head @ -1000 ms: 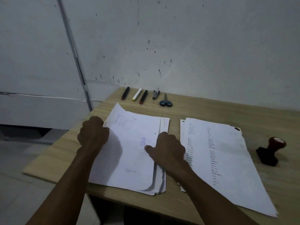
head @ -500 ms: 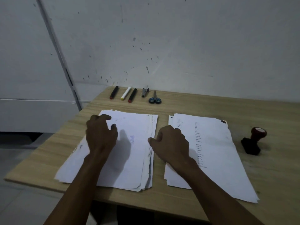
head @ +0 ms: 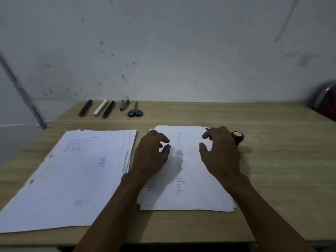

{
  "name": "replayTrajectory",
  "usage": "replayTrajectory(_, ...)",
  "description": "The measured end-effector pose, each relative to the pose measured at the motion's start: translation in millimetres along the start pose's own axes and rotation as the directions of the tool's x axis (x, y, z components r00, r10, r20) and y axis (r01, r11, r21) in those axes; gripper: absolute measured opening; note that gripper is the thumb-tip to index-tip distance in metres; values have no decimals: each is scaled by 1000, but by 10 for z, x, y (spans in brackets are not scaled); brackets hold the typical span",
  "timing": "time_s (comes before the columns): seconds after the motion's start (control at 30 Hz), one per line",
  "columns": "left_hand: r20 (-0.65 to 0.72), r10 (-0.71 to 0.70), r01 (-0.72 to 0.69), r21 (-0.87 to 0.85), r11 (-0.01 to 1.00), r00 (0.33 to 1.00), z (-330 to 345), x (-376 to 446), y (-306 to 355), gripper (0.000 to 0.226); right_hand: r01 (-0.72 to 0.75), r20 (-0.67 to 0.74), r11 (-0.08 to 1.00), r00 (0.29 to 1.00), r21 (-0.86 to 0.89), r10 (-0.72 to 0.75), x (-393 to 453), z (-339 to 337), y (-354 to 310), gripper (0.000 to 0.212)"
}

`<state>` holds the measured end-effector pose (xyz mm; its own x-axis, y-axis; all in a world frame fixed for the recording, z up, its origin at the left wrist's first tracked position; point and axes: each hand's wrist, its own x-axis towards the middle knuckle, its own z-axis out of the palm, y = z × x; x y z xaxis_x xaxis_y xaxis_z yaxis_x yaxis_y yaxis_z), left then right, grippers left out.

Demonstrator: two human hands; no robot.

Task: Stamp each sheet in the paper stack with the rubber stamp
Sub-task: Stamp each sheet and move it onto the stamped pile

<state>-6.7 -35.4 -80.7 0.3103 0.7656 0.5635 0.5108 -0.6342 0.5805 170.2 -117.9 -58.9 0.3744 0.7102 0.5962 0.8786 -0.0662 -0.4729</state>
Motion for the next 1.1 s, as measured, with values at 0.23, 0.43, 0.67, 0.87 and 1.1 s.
replayTrajectory(0.23,97,-22,19,35,999,995,316,75,56,14,-217,-226,928,962,-304,151,120,-113,408,62)
replayTrajectory(0.43,167,-67,50,99,994,984,377,11,8,9,-295,-261,917,939,-267,226,116,-47,562,64)
replayTrajectory(0.67,152,-59,49,70,996,987,389,-14,-11,8,-328,-93,934,944,-139,318,112,-1,638,35)
replayTrajectory(0.87,165,-72,60,76,995,984,395,-16,8,11,-208,-109,976,971,60,213,130,-40,518,31)
replayTrajectory(1.1,160,-91,81,66,994,983,375,-38,31,12,-117,67,960,992,256,103,98,4,244,35)
